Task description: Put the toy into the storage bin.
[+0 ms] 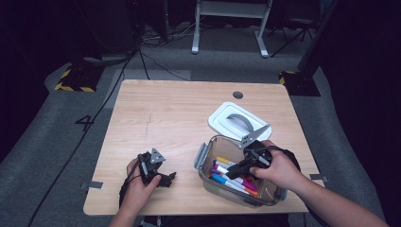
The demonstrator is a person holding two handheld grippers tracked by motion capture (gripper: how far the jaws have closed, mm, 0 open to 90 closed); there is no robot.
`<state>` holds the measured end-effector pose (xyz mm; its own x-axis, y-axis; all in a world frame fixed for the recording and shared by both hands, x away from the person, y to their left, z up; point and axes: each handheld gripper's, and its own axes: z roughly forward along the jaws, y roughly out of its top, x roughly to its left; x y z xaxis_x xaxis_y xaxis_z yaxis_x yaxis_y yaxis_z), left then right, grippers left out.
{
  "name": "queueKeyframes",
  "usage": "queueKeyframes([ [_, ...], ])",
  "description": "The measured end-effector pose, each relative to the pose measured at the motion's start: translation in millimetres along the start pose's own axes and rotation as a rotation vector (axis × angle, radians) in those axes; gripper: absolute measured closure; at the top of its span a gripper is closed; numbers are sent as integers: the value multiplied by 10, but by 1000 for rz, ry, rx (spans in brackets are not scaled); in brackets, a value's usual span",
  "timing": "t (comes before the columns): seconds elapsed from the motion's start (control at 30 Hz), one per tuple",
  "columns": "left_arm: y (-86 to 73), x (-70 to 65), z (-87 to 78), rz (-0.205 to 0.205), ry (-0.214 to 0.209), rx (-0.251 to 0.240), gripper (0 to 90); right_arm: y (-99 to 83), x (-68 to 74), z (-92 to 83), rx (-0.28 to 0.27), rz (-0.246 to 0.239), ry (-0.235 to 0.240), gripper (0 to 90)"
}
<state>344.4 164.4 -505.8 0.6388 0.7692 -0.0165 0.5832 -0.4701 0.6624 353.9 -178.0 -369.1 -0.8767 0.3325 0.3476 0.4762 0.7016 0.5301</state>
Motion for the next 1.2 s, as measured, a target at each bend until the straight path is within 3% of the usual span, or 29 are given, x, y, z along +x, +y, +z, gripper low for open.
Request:
queueKeyframes([
  [0.4, 0, 1, 1, 1, -1, -1, 0, -40, -23, 385, 119, 9, 34, 769],
  [0.63, 0, 1, 0, 1, 0, 0, 0, -70, -40, 502, 158, -4, 29, 769],
  [0.87, 0, 2, 1, 2, -1, -2, 0, -113, -92, 608, 197, 13, 28, 767],
  [0.9, 0, 2, 1, 2, -1, -2, 0, -113, -92, 608, 197, 13, 28, 767],
  [0.93, -1, 0, 1, -1, -2, -1, 0, -122, -105, 631, 192, 3, 20, 695],
  [1.0, 0, 1, 0, 2, -1, 0, 0, -120, -120, 617, 135, -19, -21, 553],
  [1.03, 1, 2, 0, 2, -1, 1, 0, -114, -131, 593, 102, -14, -39, 524],
  [1.1, 0, 2, 2, 2, -1, -3, 0, -90, -148, 521, 75, -12, -41, 525],
  [1.2, 0, 1, 1, 0, -3, 0, 0, -51, -137, 416, 30, -43, -88, 504],
])
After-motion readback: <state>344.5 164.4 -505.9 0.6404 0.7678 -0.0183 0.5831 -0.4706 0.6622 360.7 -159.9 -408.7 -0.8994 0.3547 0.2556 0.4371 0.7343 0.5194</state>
